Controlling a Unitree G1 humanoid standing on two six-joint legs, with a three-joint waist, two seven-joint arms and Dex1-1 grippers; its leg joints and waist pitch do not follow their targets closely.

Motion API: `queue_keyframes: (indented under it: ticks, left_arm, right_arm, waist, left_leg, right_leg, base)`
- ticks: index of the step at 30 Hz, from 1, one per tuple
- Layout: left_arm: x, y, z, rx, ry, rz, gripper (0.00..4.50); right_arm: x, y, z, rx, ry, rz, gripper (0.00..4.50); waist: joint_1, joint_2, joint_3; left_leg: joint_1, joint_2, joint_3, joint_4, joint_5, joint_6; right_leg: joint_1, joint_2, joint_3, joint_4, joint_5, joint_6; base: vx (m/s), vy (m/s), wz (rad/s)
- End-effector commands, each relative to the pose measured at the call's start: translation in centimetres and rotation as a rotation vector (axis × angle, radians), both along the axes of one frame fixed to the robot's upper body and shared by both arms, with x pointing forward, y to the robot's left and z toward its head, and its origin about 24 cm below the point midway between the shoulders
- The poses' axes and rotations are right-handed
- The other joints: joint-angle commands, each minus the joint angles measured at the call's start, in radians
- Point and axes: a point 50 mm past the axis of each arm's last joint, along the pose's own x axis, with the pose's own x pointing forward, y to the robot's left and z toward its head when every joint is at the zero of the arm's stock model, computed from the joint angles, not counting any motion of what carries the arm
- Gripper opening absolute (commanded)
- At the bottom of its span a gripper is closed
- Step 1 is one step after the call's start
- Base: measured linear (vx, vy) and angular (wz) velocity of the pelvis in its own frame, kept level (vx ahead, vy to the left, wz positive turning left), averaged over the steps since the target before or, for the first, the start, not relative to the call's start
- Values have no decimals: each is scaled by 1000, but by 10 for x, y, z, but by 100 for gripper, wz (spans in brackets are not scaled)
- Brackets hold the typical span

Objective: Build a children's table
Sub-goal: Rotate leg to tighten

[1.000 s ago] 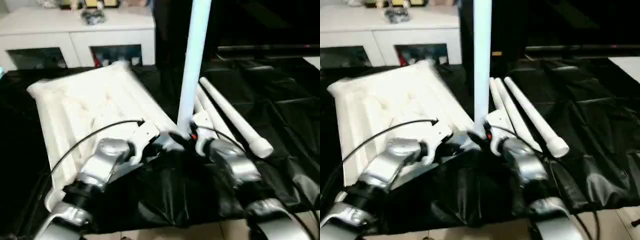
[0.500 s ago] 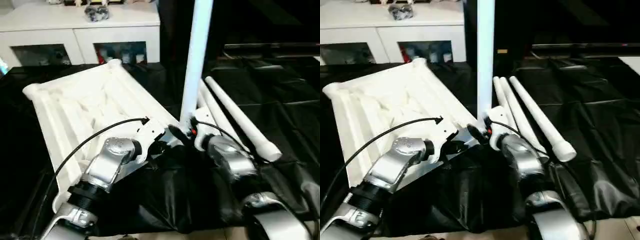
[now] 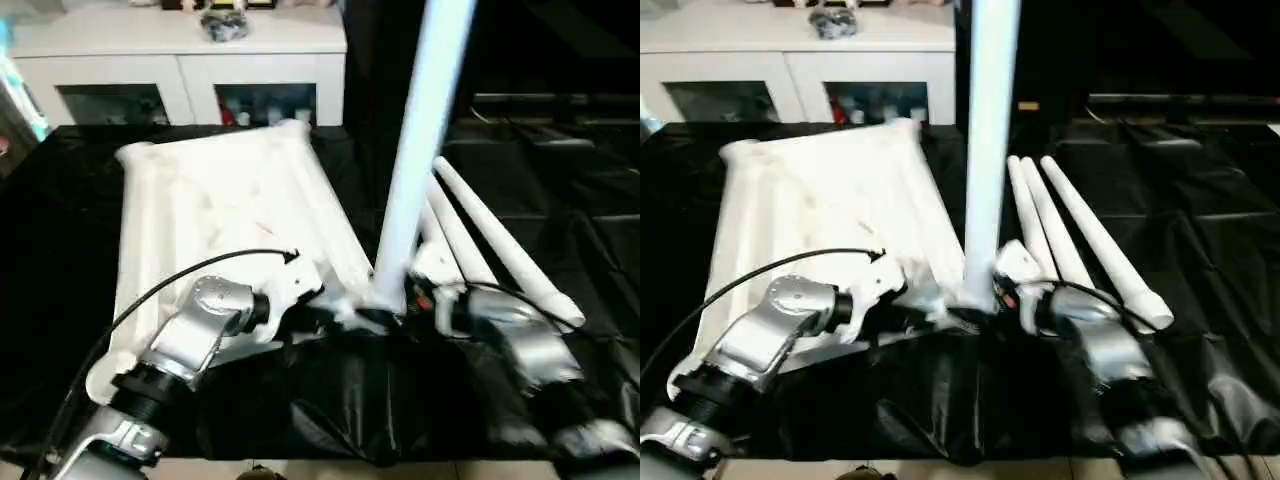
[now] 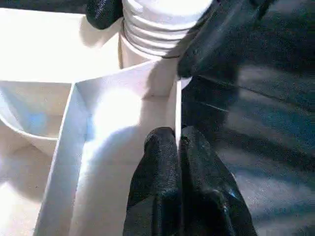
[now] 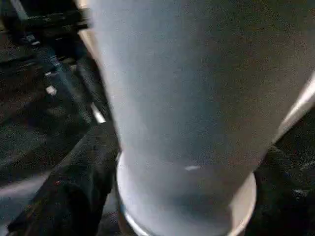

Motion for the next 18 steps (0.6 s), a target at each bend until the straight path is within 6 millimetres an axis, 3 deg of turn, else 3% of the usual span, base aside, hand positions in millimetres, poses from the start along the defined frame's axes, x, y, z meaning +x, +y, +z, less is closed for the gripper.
queue_keyframes:
  ticks: [1, 3, 11, 15, 16, 18]
  left_arm:
    - [4, -10, 12, -32, -35, -69, 0]
    - [4, -8, 11, -23, -31, -78, 0]
    - [6, -6, 10, -22, -33, -84, 0]
    - [10, -10, 11, -45, -60, -4, 0]
    - [12, -11, 12, -53, -62, 17, 0]
    - [16, -15, 12, -68, -78, 90, 0]
  right_arm:
    - [-8, 13, -2, -2, 25, 114, 319]
    - [-10, 13, -2, -8, 33, 132, 289]
    - [-16, 19, -1, -1, 58, 154, 274]
    - [-3, 23, -8, -15, 30, -10, 274]
    - [1, 24, -10, -25, 16, -64, 274]
    - [14, 28, -13, -5, 14, -214, 273]
  waist:
    - [-3, -5, -63]
    - [-2, -5, -63]
    - [7, -5, -65]
    - [4, -4, -63]
    - [1, -4, -61]
    - [-13, -8, -59]
  left_leg:
    - [26, 71, -29, -76, -312, 29]
    - [27, 71, -30, -76, -313, 26]
    - [26, 72, -29, -74, -287, 31]
    - [26, 69, -32, -76, -310, 13]
    - [29, 69, -32, -77, -328, 1]
    - [27, 68, -37, -82, -350, -16]
  right_leg:
    - [32, -88, 60, -84, -307, -186]
    - [30, -88, 60, -84, -306, -189]
    - [31, -89, 61, -80, -278, -194]
    - [32, -92, 59, -83, -319, -189]
    - [27, -92, 59, -86, -348, -184]
    - [30, -93, 57, -86, -374, -181]
  base:
    - [0, 0, 0]
    - [0, 0, 0]
    - [0, 0, 0]
    - [0, 0, 0]
    - [0, 0, 0]
    - [0, 0, 0]
